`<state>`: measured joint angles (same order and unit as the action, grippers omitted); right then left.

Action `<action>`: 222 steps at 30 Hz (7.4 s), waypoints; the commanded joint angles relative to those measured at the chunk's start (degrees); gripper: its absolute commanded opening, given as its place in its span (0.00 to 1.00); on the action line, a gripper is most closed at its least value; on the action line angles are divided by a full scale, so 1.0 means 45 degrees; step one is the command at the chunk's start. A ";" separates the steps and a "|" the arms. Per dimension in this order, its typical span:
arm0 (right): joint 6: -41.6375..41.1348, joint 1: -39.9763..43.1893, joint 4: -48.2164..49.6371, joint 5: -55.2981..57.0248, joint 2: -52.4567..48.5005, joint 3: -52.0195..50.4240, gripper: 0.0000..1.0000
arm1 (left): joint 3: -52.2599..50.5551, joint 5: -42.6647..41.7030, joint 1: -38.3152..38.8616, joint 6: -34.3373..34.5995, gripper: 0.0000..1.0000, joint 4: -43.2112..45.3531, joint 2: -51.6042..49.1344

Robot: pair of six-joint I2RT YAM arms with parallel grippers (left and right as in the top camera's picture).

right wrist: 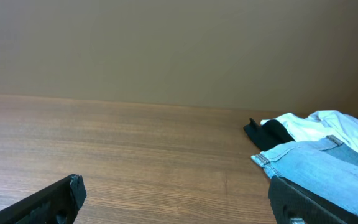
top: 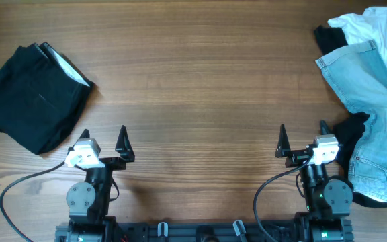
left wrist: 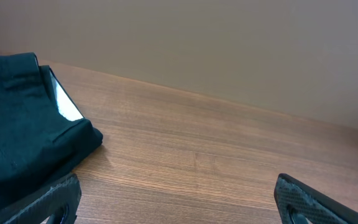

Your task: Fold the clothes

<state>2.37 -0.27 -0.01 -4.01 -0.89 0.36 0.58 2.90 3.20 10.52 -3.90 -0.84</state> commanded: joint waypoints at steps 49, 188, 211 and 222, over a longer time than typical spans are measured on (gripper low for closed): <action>0.0437 0.2623 -0.6091 0.5459 -2.1114 1.3896 1.00 | 1.1162 -0.0452 -0.0107 0.0049 1.00 -0.5319 -1.3639; -0.0568 -0.2691 -0.9428 -0.3264 -2.3732 2.0895 0.77 | 1.6145 -0.2404 -0.1627 0.1375 0.04 -1.0579 -1.9875; -0.2176 -0.3988 -0.7490 -0.0335 -2.7263 2.0818 0.91 | 1.6135 -0.0102 -0.1622 0.1802 0.63 -1.1482 -1.8744; -0.5085 -0.0058 -1.2386 0.0029 -2.7258 2.0385 0.95 | 1.6135 -0.0102 -0.1613 0.1802 0.64 -1.1225 -1.8744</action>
<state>-19.40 -2.74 -56.36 2.98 -122.74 93.78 73.03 1.74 -4.16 18.72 -54.57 -85.19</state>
